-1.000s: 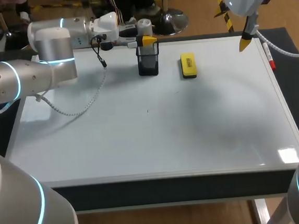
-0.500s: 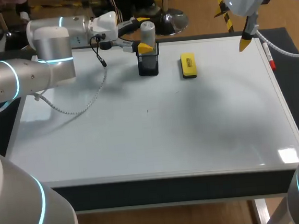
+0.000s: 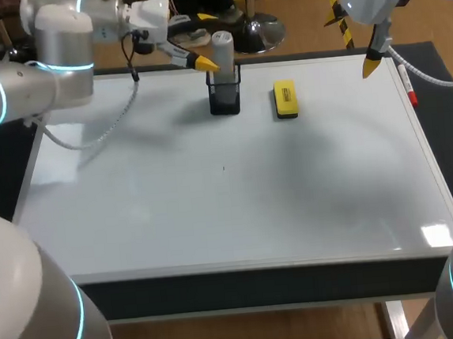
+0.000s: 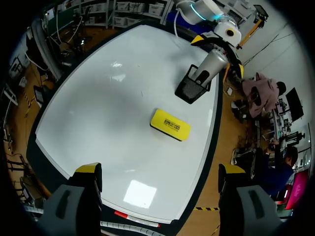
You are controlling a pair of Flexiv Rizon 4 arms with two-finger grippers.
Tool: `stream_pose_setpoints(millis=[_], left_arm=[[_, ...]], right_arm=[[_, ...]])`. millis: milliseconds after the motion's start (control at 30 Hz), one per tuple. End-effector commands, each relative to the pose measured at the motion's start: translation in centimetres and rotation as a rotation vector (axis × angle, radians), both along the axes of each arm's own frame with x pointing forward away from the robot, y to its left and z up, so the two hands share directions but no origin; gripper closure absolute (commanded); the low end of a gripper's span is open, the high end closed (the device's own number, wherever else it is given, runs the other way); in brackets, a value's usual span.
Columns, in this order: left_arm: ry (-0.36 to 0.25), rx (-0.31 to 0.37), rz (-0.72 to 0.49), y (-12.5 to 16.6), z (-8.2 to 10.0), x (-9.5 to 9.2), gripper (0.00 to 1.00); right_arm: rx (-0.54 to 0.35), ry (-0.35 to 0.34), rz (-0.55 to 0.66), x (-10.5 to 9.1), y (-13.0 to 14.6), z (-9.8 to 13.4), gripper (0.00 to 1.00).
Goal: Pick up the inspection probe, press it on each red-marked spot on the whiteboard one by one, put down the probe, pick up the eraser, and wipe off all the red marks.
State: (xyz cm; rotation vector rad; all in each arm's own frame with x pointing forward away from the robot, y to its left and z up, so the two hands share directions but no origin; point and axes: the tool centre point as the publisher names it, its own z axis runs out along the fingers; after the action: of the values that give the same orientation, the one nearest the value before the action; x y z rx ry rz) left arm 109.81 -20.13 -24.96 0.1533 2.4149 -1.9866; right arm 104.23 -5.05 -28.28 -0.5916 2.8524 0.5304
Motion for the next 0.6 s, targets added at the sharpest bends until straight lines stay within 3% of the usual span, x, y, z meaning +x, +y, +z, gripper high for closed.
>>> stream_pose_setpoints(millis=[33,333,600], left_arm=[[-0.028,0.16,0.047,1.2,1.8,-1.7,0.0],[-0.065,0.242,0.101,3.6,3.1,-2.5,0.0],[-0.077,0.247,0.09,5.0,4.0,-3.2,0.0]], right_arm=[[-0.005,0.001,0.001,0.0,0.0,0.1,0.0],[-0.005,0.001,0.001,0.0,0.0,0.1,0.0],[-0.005,0.001,0.001,0.0,0.0,0.1,0.0]])
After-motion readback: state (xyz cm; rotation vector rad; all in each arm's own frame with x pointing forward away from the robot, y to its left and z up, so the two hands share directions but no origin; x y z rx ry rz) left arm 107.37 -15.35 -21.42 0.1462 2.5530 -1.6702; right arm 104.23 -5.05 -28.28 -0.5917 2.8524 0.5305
